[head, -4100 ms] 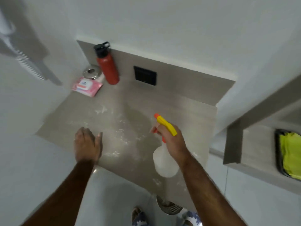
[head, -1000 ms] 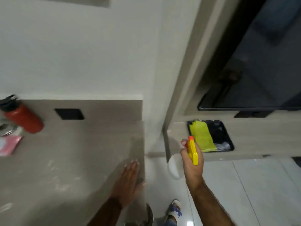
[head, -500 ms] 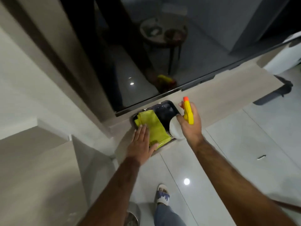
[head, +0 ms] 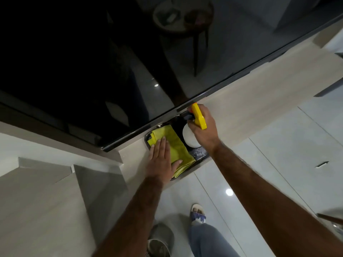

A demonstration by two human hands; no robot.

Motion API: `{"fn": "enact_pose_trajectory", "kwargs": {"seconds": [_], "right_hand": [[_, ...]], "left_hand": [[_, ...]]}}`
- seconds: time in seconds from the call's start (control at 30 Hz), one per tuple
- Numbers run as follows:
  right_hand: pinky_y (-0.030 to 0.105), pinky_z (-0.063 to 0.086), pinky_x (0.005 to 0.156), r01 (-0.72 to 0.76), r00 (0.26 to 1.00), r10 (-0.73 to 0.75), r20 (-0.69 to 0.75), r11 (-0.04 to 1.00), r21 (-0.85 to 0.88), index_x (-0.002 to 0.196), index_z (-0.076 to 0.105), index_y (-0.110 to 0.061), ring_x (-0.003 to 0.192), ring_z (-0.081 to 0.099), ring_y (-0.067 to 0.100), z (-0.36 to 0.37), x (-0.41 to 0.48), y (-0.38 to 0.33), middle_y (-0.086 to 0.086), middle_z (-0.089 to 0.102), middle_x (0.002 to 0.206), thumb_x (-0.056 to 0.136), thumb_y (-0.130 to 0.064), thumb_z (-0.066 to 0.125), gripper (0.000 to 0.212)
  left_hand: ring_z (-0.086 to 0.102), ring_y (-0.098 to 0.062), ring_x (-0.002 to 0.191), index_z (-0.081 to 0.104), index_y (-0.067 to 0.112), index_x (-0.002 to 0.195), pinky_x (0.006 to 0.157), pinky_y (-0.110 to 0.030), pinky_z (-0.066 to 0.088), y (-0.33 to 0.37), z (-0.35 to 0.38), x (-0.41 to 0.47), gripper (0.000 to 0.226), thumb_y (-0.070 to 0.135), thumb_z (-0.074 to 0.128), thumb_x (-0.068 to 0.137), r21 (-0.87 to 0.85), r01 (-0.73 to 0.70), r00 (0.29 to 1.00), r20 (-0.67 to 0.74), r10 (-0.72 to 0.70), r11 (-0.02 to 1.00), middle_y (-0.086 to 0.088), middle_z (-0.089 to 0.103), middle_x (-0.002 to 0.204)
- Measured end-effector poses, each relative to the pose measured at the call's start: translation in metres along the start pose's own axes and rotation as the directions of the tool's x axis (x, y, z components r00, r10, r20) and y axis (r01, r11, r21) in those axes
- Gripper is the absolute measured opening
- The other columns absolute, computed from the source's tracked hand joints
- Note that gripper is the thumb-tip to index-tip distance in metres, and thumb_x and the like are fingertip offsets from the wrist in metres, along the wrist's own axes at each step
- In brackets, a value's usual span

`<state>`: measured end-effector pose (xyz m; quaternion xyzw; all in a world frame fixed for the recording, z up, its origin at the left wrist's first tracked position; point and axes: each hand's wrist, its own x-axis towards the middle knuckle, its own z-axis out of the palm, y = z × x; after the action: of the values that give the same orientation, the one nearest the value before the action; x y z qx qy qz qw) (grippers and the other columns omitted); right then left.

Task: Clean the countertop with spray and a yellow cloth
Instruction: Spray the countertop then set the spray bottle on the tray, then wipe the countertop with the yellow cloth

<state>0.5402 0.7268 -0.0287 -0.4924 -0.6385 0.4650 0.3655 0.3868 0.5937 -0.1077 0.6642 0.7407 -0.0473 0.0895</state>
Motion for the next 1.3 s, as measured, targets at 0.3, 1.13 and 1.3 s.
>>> {"fn": "enact_pose_trajectory", "kwargs": {"seconds": [0.3, 1.13, 1.3], "right_hand": [[0.033, 0.049, 0.105, -0.122, 0.989, 0.106, -0.102, 0.977, -0.173, 0.14, 0.05, -0.016, 0.128, 0.054, 0.019, -0.01, -0.046, 0.018, 0.004, 0.056, 0.138, 0.08, -0.034, 0.086, 0.073], [0.02, 0.051, 0.055, -0.344, 0.931, 0.361, 0.047, 0.83, 0.44, 0.072, 0.064, -0.022, 0.058, 0.061, 0.001, 0.088, -0.142, -0.08, -0.014, 0.066, 0.061, 0.09, -0.014, 0.064, 0.02], [0.023, 0.042, 0.054, -0.449, 0.891, 0.295, 0.345, 0.684, 0.575, 0.062, 0.051, -0.022, 0.058, 0.049, 0.007, 0.135, -0.209, -0.13, -0.008, 0.048, 0.06, 0.096, 0.007, 0.046, 0.045]], "left_hand": [[0.0, -0.025, 0.158, 0.004, 0.007, 0.161, 0.129, -0.043, 0.004, -0.001, 0.001, 0.002, 0.095, 0.072, 0.025, 0.095, 0.021, 0.007, 0.999, 0.054, -0.008, 1.0, -0.01, -0.001, 0.171], [0.072, -0.032, 0.082, 0.071, 0.004, 0.1, 0.088, -0.048, 0.061, -0.057, -0.072, -0.108, 0.069, 0.07, 0.069, 0.078, -0.882, 0.442, 0.69, 0.45, -0.567, -0.162, -0.015, 0.074, 0.088], [0.074, -0.03, 0.103, 0.072, 0.018, 0.122, 0.086, -0.046, 0.06, -0.1, -0.076, -0.202, 0.08, 0.079, 0.067, 0.071, -0.531, 0.413, 0.749, 0.661, -0.056, -0.74, -0.014, 0.075, 0.117]]}}
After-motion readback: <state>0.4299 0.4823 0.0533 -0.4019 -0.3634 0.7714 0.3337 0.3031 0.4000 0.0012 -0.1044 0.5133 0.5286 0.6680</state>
